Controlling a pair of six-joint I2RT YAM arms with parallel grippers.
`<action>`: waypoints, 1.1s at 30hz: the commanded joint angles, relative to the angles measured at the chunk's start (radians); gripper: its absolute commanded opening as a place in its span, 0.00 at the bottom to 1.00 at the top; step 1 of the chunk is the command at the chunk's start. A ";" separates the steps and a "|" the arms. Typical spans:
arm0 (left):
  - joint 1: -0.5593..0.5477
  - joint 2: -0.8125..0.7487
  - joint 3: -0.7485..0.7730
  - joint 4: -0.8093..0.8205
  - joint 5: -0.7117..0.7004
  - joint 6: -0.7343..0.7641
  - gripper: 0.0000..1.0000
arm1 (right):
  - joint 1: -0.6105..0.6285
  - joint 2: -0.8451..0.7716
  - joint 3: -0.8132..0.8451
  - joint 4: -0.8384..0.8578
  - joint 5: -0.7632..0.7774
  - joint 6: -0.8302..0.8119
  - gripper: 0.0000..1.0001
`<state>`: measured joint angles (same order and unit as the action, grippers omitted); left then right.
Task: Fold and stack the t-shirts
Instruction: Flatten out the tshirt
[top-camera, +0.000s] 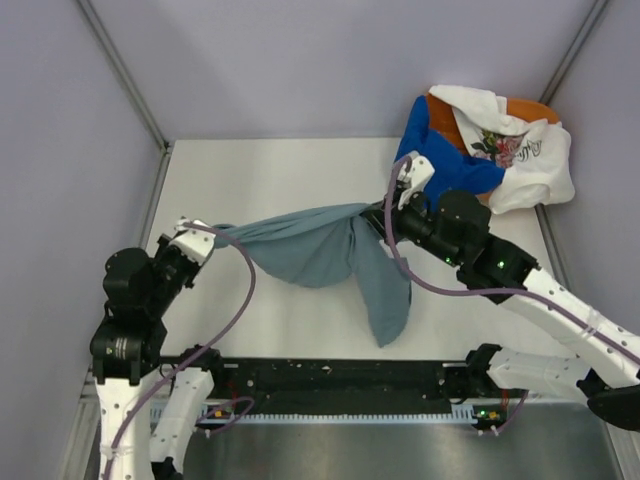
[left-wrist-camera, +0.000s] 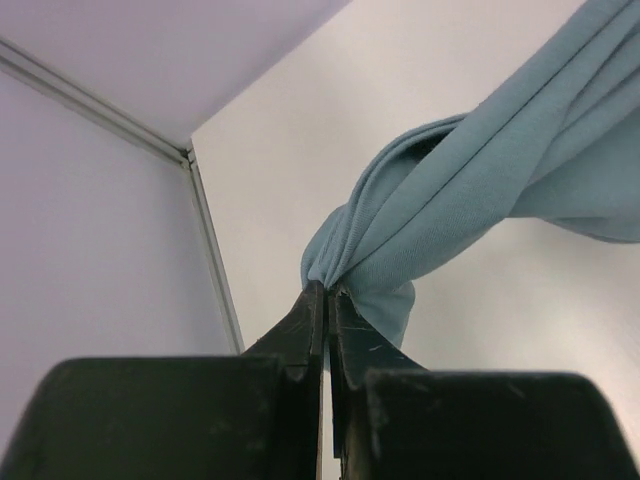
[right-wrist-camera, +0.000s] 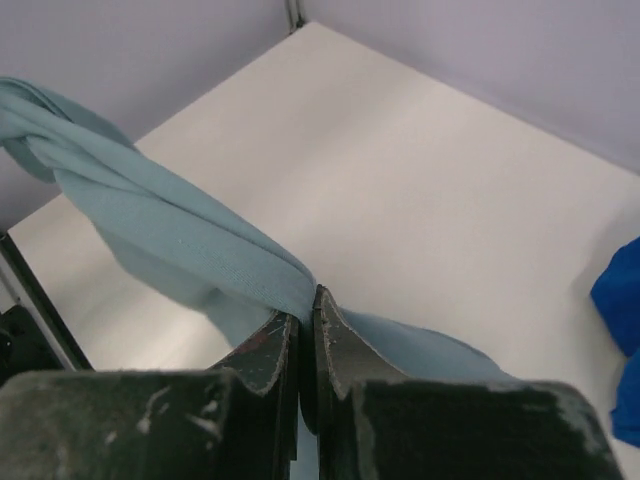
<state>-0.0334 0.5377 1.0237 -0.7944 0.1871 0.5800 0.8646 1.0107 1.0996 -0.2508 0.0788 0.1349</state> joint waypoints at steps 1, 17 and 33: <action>0.013 -0.039 0.088 -0.095 -0.104 -0.020 0.00 | -0.030 -0.044 0.178 -0.041 0.144 -0.158 0.00; 0.099 -0.019 0.210 -0.102 -0.044 -0.055 0.00 | -0.033 0.141 0.428 -0.044 -0.030 -0.360 0.00; 0.109 0.609 0.091 0.371 -0.162 -0.118 0.23 | -0.297 1.030 0.983 0.009 0.090 -0.335 0.55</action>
<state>0.0597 0.9779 1.1267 -0.6415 0.1322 0.4904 0.6304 1.8519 1.8435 -0.2913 -0.0315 -0.2161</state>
